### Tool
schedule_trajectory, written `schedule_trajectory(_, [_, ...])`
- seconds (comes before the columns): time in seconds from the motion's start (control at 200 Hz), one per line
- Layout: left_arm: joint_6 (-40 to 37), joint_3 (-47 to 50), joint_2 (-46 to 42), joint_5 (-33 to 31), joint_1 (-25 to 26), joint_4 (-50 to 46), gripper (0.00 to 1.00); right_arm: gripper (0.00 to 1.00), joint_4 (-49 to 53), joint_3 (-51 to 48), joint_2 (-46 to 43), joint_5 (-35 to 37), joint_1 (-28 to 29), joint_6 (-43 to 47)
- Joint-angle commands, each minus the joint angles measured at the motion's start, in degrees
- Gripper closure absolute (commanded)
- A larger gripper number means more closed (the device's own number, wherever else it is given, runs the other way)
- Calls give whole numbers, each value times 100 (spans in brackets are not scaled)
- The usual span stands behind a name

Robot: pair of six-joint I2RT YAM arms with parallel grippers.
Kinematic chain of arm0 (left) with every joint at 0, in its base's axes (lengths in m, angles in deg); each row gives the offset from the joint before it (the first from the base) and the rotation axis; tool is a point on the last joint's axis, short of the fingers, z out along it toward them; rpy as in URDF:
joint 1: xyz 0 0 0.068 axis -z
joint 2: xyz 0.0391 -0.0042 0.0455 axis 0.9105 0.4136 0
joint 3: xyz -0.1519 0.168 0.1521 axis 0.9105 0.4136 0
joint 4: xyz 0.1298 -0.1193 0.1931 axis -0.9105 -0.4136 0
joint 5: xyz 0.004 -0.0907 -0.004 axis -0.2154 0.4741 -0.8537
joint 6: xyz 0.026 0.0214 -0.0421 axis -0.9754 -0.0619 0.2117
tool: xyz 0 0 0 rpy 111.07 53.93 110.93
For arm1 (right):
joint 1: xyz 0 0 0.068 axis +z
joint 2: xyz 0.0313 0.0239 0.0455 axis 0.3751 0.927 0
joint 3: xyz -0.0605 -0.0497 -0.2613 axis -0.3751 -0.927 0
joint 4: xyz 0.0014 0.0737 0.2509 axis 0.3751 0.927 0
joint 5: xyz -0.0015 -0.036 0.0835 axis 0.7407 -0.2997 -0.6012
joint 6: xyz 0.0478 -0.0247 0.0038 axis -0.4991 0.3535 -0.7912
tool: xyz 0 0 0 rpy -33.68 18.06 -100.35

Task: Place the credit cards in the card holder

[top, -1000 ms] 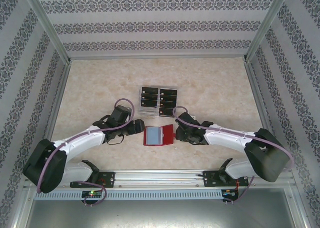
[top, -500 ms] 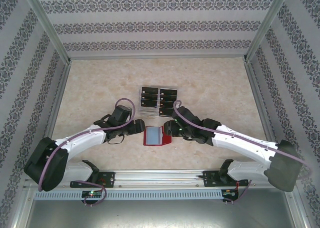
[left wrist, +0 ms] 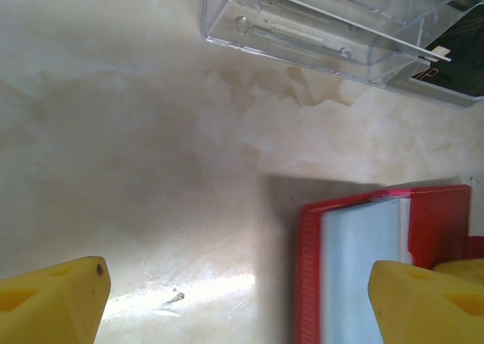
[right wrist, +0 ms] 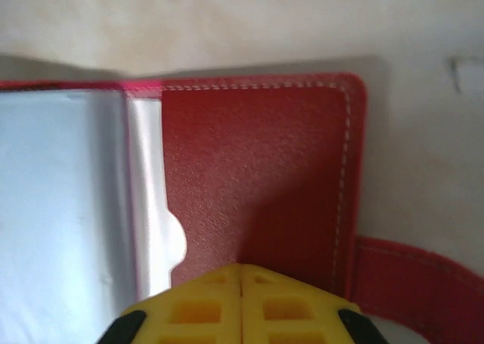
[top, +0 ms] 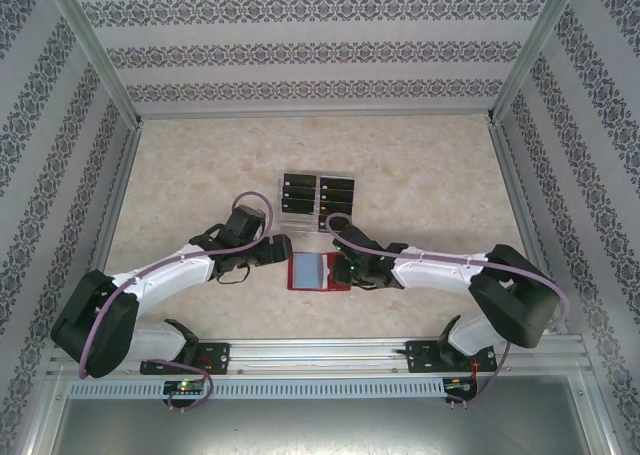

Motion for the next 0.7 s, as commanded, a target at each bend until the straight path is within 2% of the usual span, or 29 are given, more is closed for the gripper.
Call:
schedule_trajectory(0.0, [-216, -131, 85, 60, -5, -193, 11, 94, -267, -284, 432, 15, -121, -85])
schedule_trajectory(0.125, [-220, -127, 243, 246, -1, -11, 16, 95, -362, -372, 560, 44, -133, -129])
schedule_trajectory(0.315, [25, -59, 565, 619, 0, 544, 33, 95, -490, -522, 714, 80, -158, -221])
schedule_trajectory(0.695, [389, 104, 862, 838, 1, 1271, 43, 95, -587, -567, 798, 56, -175, -241])
